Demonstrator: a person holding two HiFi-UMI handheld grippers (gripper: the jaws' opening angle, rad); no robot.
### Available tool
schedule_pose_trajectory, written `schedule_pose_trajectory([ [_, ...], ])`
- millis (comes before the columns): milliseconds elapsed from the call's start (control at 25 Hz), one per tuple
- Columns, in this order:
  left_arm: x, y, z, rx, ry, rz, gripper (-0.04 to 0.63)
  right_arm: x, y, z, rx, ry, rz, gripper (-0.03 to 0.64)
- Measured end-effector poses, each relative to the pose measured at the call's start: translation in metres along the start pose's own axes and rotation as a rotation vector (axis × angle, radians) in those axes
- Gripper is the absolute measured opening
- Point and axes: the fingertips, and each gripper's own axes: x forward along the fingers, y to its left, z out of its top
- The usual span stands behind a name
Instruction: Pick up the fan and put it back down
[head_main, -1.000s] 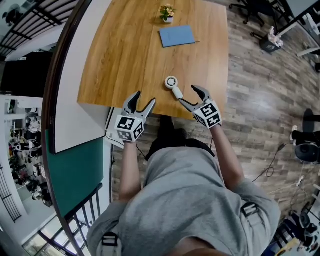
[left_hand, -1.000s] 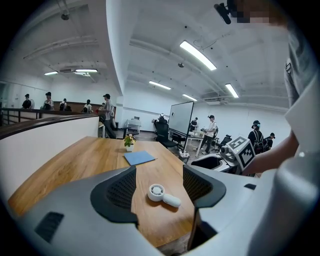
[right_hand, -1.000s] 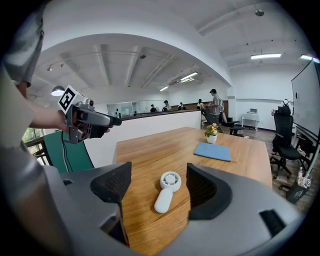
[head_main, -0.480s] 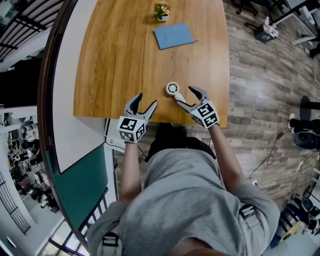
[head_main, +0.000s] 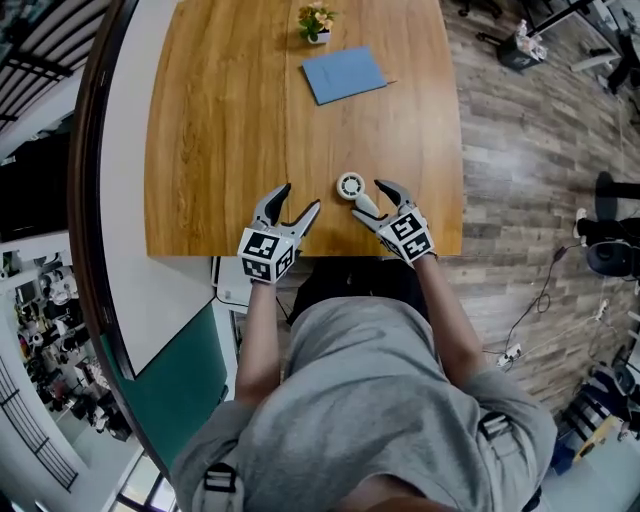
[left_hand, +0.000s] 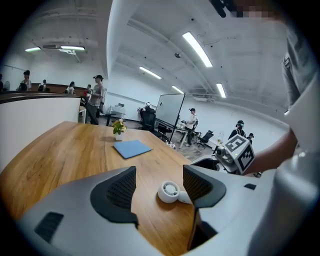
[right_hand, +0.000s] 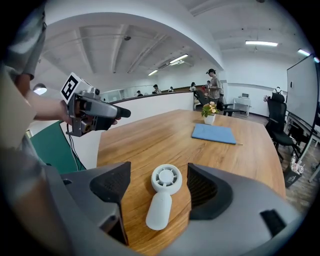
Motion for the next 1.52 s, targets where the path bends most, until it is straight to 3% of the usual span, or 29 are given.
schedule_pose_trajectory([
  [320, 0.008, 0.006, 0.008, 0.011, 0.005, -0.031, 0.295, 0.006, 0.003, -0.001, -0.005, 0.019, -0.006, 0.367],
  [560, 0.009, 0.004, 0.003, -0.016, -0.002, -0.011, 0.295, 0.019, 0.005, -0.009, -0.024, 0.050, 0.041, 0.368],
  [1520, 0.015, 0.030, -0.044, -0.044, 0.115, 0.039, 0.296, 0.080, -0.012, -0.049, -0.027, 0.113, 0.073, 0.385],
])
